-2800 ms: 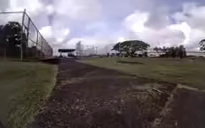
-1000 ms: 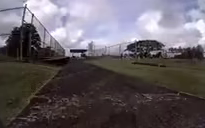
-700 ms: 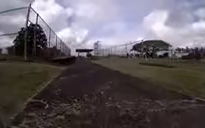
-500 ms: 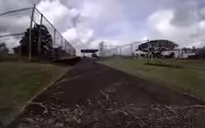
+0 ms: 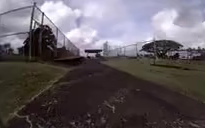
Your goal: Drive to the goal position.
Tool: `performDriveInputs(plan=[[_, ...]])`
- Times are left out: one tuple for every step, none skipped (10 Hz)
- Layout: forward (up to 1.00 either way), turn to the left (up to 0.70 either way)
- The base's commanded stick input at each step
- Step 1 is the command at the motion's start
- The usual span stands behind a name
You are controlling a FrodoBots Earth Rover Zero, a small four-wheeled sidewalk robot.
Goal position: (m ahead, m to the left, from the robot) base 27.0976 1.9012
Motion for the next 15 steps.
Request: performDriveInputs(plan=[[0.85, 0.12], [0.85, 0.0], [0.85, 0.0], [0.85, 0.0], [0.85, 0.0], [0.85, 0.0], [0.85, 0.0], [0.85, 0.0], [0.85, 0.0], [0.85, 0.0], [0.85, 0.0], [0.85, 0.0], [0.85, 0.0], [0.85, 0.0], [0.85, 0.0]])
